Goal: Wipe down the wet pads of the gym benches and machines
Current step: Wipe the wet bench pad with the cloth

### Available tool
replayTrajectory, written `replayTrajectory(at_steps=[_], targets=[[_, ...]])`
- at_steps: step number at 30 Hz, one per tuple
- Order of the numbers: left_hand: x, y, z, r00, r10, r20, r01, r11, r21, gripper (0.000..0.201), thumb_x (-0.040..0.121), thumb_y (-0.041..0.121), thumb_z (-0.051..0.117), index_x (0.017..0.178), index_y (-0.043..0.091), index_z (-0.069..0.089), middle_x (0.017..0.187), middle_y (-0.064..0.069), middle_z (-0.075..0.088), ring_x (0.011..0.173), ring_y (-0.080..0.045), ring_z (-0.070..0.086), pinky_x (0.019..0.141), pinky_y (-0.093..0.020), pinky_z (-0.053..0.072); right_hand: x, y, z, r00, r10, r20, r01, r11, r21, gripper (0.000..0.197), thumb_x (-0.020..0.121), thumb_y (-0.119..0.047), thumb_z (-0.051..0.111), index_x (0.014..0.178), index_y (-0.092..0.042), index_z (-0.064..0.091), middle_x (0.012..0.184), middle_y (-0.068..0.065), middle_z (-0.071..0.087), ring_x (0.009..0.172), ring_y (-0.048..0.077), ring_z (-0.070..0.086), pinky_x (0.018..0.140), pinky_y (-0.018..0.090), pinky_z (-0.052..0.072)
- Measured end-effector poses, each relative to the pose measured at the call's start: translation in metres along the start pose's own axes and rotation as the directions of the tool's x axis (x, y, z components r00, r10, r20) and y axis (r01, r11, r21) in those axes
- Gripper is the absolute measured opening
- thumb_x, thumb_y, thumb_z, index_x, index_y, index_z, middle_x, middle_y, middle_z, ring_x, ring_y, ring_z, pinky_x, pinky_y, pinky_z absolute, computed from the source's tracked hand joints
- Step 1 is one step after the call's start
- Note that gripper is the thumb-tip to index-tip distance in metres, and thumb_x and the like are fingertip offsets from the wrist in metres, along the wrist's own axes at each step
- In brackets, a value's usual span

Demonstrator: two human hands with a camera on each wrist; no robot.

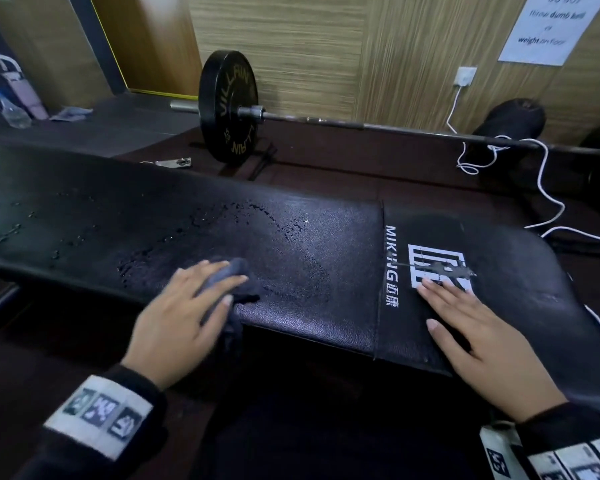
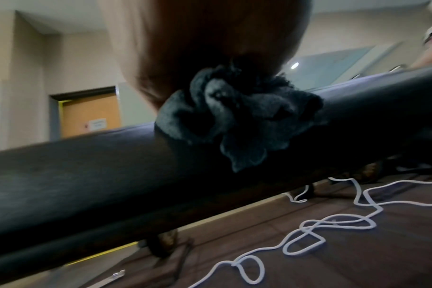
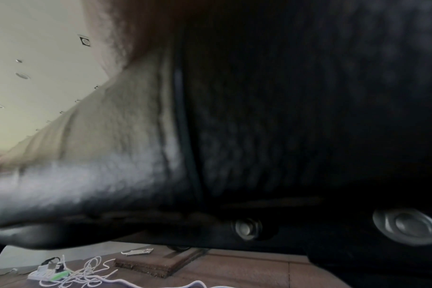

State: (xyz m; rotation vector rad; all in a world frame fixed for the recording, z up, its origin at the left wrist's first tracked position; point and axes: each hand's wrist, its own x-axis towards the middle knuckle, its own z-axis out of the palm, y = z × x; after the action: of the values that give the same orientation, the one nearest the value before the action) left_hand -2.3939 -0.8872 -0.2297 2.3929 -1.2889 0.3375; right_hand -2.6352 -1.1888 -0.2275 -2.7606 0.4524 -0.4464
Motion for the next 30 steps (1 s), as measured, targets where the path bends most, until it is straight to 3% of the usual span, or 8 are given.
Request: replayTrajectory(at_steps=[5,10,15,19,23,25,28,30], targets=[[0.029,-0.038,-0.003,0.959,-0.282,-0.019,0.282,0.959,0.004,0.048,0.090,0.044,0.031,0.126,0.030,0.060,0.136,0.001,0.053,0.128,-0.022,0.044,0.111,-0.043,0.031,0.001,-0.001,0.001,1.000,0.000,-0.012,0.000,1.000,-0.006,0.055,0.088,-0.053,0.028,0.138,-0.036,0.042,0.143,-0.025,0.036,0.137,-0.006,0.021,0.114,0.016,0.013],[0.058,-0.023,0.017,0.909,-0.403,0.110,0.386,0.910,0.150,0.054,0.093,0.046,0.024,0.139,0.028,0.046,0.149,-0.008,0.037,0.138,-0.029,0.027,0.115,-0.040,0.023,0.002,-0.002,0.002,0.999,-0.002,-0.036,0.002,1.000,0.007,0.056,0.087,-0.052,0.030,0.138,-0.032,0.044,0.145,-0.016,0.036,0.138,-0.003,0.019,0.114,0.017,0.008],[0.062,0.022,0.030,0.962,-0.253,0.105,0.235,0.958,0.163,0.060,0.089,0.049,0.024,0.133,0.024,0.055,0.142,-0.012,0.048,0.129,-0.036,0.039,0.111,-0.041,0.031,0.005,0.001,0.006,0.995,0.066,-0.070,-0.069,0.996,-0.050,0.073,0.083,-0.055,0.033,0.140,-0.012,0.041,0.150,-0.002,0.030,0.141,0.011,0.015,0.116,0.024,-0.002],[0.054,0.064,0.031,0.987,-0.094,0.132,0.087,0.995,0.056,0.045,0.093,0.044,0.037,0.132,0.032,0.055,0.143,-0.002,0.047,0.132,-0.030,0.038,0.109,-0.035,0.035,0.004,0.004,0.004,0.989,0.147,0.003,-0.147,0.989,-0.024,0.085,0.084,-0.072,0.026,0.143,-0.011,0.036,0.152,0.000,0.025,0.143,0.017,0.009,0.116,0.027,-0.008],[0.050,0.070,0.025,0.968,-0.001,0.251,0.009,1.000,-0.030,0.040,0.096,0.045,0.036,0.133,0.040,0.050,0.148,0.007,0.039,0.141,-0.022,0.027,0.114,-0.038,0.023,0.013,0.009,0.000,0.973,0.201,0.110,-0.197,0.979,-0.044,0.089,0.085,-0.074,0.017,0.143,-0.009,0.030,0.154,0.001,0.019,0.139,0.022,0.014,0.104,0.058,0.019],[0.052,0.065,0.022,0.957,0.017,0.290,0.003,0.998,-0.069,0.038,0.096,0.044,0.037,0.132,0.042,0.049,0.148,0.007,0.038,0.141,-0.021,0.027,0.113,-0.039,0.021,0.015,0.012,0.000,0.972,0.196,0.133,-0.195,0.981,-0.025,0.086,0.084,-0.076,0.018,0.142,-0.013,0.027,0.156,-0.014,0.009,0.141,0.015,0.012,0.097,0.058,0.025],[0.058,0.060,0.022,0.944,-0.035,0.328,0.051,0.998,-0.041,0.040,0.095,0.041,0.038,0.133,0.041,0.048,0.146,0.004,0.042,0.138,-0.022,0.034,0.112,-0.042,0.022,0.017,0.012,-0.004,0.956,0.260,0.134,-0.271,0.960,0.071,0.086,0.078,-0.081,0.022,0.139,-0.021,0.030,0.152,-0.030,0.006,0.141,-0.003,0.005,0.101,0.051,0.027],[0.063,0.062,0.023,0.931,-0.125,0.343,0.141,0.990,-0.022,0.041,0.096,0.042,0.034,0.134,0.038,0.048,0.146,0.001,0.043,0.137,-0.024,0.035,0.112,-0.043,0.021,0.022,0.005,-0.011,0.958,0.268,0.104,-0.276,0.958,0.073,0.086,0.081,-0.077,0.023,0.131,-0.011,0.046,0.149,-0.024,0.025,0.136,0.009,0.026,0.103,0.043,0.031]])
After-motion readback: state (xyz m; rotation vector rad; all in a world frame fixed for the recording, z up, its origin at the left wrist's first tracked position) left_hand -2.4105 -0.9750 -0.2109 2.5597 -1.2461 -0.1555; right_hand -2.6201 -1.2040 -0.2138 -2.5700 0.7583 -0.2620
